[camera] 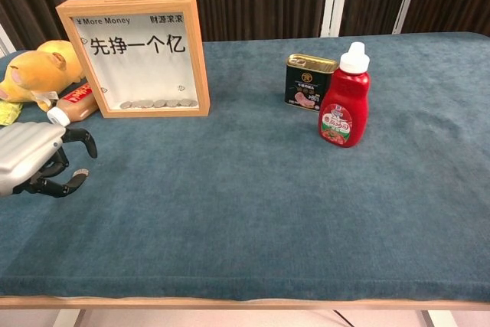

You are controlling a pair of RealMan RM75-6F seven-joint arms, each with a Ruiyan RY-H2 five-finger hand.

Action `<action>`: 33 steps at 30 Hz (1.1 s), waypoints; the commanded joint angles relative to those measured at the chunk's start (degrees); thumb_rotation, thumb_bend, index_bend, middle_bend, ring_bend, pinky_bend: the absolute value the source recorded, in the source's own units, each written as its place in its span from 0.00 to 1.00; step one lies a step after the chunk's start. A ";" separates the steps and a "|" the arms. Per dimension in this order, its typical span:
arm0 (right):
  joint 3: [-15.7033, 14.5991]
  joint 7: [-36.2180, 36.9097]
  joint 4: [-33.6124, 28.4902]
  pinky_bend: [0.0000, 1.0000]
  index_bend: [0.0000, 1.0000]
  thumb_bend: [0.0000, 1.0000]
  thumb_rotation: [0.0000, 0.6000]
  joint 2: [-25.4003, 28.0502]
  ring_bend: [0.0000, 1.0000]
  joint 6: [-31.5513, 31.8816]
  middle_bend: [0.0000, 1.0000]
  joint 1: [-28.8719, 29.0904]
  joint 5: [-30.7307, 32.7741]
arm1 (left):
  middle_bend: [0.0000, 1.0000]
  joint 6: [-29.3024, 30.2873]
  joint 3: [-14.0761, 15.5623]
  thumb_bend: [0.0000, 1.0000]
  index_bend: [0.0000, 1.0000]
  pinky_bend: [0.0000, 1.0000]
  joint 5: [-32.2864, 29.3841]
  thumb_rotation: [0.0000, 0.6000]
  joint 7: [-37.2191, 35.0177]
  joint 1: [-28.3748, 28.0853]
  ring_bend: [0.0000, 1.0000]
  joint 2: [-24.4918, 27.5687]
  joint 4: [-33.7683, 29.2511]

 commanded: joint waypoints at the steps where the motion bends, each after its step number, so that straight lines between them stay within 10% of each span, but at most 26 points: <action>1: 0.01 0.11 -0.04 0.02 0.00 0.16 1.00 0.06 0.00 0.07 0.00 -0.01 -0.03 | 1.00 -0.33 0.18 0.37 0.41 1.00 -0.42 1.00 0.61 -0.31 1.00 -0.25 0.46; 33: -0.35 0.37 -0.36 0.02 0.00 0.16 1.00 0.64 0.00 -0.50 0.00 0.18 -0.04 | 1.00 -3.31 0.32 0.37 0.44 1.00 -5.24 1.00 1.06 -1.99 1.00 -1.88 6.31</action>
